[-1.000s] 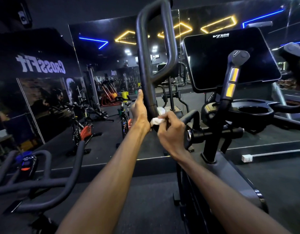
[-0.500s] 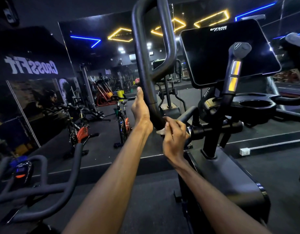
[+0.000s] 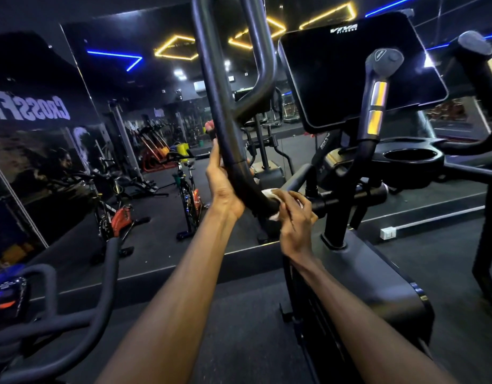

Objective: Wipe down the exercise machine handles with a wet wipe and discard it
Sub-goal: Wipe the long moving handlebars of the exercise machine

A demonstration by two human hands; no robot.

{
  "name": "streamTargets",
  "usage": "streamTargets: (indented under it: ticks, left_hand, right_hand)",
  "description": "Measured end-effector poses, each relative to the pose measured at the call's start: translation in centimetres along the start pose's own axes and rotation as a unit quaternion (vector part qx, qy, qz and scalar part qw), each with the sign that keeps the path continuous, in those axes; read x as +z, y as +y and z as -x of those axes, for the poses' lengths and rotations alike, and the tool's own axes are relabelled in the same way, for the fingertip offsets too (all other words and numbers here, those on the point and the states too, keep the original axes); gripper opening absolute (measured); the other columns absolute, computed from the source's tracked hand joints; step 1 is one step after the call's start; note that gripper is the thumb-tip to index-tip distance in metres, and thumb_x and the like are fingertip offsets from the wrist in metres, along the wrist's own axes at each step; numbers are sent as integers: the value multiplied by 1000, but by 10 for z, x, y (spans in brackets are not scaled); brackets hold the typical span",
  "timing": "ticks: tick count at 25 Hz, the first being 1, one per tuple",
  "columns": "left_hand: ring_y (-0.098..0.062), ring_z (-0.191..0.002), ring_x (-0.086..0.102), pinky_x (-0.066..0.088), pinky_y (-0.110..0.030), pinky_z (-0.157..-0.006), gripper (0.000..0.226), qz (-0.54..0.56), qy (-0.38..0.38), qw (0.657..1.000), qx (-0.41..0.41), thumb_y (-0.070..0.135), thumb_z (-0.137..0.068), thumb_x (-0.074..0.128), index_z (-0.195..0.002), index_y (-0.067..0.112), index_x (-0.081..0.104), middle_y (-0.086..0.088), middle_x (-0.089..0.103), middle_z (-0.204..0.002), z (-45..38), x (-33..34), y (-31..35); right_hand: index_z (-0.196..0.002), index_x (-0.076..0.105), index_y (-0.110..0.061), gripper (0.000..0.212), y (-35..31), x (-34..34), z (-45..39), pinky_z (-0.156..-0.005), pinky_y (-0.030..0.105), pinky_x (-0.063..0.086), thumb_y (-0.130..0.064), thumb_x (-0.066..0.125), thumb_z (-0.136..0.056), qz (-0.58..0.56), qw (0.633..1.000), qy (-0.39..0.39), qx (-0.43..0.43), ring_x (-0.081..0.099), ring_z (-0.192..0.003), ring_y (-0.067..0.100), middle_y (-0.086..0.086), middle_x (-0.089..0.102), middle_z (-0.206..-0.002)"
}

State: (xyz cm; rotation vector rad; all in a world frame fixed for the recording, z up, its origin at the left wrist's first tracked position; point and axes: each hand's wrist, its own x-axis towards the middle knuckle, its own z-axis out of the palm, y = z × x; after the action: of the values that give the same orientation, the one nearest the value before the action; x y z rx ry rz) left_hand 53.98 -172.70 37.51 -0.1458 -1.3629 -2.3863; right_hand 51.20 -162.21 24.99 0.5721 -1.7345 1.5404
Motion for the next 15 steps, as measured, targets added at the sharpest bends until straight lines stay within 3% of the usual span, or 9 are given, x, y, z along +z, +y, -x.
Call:
streamTargets:
  ticks: [2, 5, 8, 12, 15]
  left_hand:
    - [-17, -58, 47, 38, -29, -54, 50, 38, -27, 999, -23, 58, -89, 44, -82, 13, 64, -3, 54, -70, -2, -5, -9]
    - [-17, -58, 49, 38, -27, -54, 40, 64, -36, 996, -43, 44, -86, 42, -87, 12, 64, -2, 57, -70, -9, -7, -23]
    - [-18, -56, 49, 37, -26, -54, 32, 80, -18, 995, -55, 37, -85, 47, -85, 11, 65, -4, 57, -68, -19, -7, -36]
    - [-16, -58, 52, 40, -29, -58, 30, 66, -8, 996, -58, 35, -98, 48, -86, 14, 66, -1, 59, -71, -33, -9, -49]
    - [-14, -63, 51, 38, -28, -64, 22, 57, 13, 996, -69, 31, -96, 53, -86, 15, 65, 0, 57, -74, -37, -6, -57]
  right_hand:
    - [-126, 65, -35, 36, 14, -4, -1, -106, 59, 31, -24, 45, -98, -3, 1000, -12, 9, 46, -128, 21, -59, 27, -122]
    - [-129, 61, -40, 36, 30, -5, -9, -105, 42, 29, -28, 46, -98, 15, 998, -30, -53, 45, -128, 13, -45, 38, -128]
    - [-133, 55, -40, 39, 47, -11, -28, -107, 51, 29, -29, 47, -97, 36, 998, -49, 17, 45, -128, 23, -24, 44, -116]
    - [-128, 59, -40, 35, 65, -14, -43, -103, 45, 29, -32, 44, -97, 51, 993, -81, -73, 37, -122, 3, -50, 40, -121]
    - [-125, 63, -42, 34, 74, -15, -57, -106, 46, 27, -34, 46, -97, 40, 996, -83, 9, 35, -121, 3, -54, 32, -120]
